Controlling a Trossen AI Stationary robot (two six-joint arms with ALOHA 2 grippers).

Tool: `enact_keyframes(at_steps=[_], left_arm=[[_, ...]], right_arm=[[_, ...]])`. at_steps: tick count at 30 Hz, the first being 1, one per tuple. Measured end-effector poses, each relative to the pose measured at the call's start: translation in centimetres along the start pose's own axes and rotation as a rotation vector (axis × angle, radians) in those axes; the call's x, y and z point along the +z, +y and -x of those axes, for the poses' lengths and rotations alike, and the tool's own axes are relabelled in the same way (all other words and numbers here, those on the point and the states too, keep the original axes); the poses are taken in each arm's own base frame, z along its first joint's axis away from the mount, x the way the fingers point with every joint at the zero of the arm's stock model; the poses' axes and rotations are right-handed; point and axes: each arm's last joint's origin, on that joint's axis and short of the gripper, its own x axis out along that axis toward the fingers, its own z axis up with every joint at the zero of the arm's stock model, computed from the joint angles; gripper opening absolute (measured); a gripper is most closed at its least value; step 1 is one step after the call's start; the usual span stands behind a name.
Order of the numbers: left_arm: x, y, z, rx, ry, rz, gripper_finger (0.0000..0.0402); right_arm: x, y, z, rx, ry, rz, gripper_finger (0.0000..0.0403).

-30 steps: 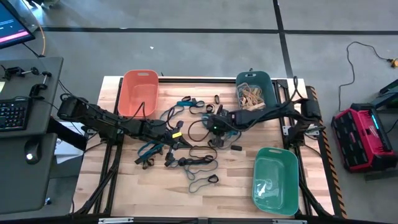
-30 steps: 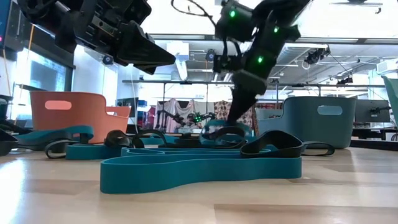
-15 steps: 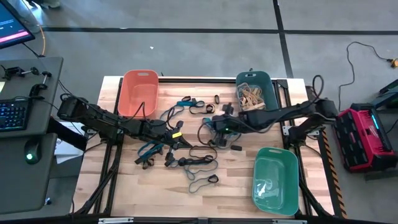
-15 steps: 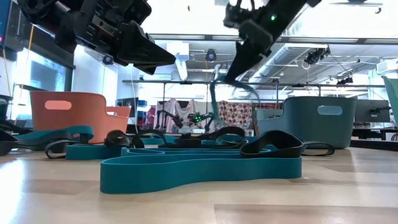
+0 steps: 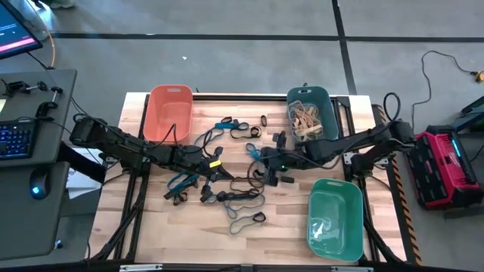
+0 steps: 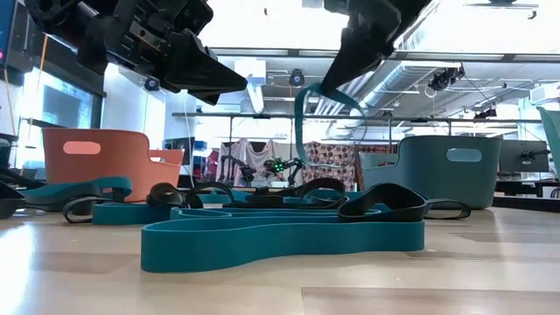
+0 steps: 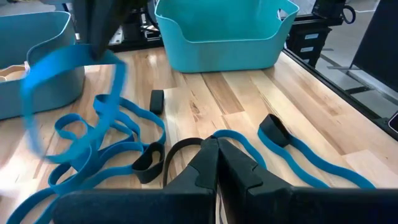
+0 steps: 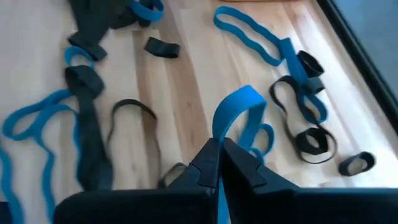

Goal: Sort rubber bands into baskets
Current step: Put the blue rubber band into the green bin

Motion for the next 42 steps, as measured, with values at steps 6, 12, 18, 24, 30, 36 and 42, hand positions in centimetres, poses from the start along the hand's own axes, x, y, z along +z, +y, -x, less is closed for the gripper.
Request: enact_keyframes(at_steps=[6,12,18,24,30,36,42], left_arm=[[0.0,0.0,0.0,0.000,0.000,0.000,0.0000],[0.0,0.0,0.0,0.000,0.000,0.000,0.0000],[0.0,0.0,0.0,0.000,0.000,0.000,0.0000],[0.0,0.0,0.0,0.000,0.000,0.000,0.0000],[0.0,0.0,0.0,0.000,-0.001,0.000,0.0000],[0.0,0.0,0.0,0.000,0.000,0.000,0.0000],[0.0,0.0,0.0,0.000,-0.001,0.000,0.0000]], right_arm=[[-0.2,1.5,0.4,0.035,-0.012,-0.004,0.0000],[-0.4,2.6,0.9,0.062,-0.016,-0.008,0.0000],[-0.6,3.5,1.2,0.083,-0.019,0.011,0.0000],[-0.7,3.8,1.4,0.092,-0.020,0.002,0.0000],[-0.9,4.1,1.0,0.082,-0.010,0.002,0.0000],[-1.5,6.0,1.7,0.146,-0.001,0.052,0.0000],[-1.8,8.1,4.5,0.189,0.077,-0.006,0.0000]])
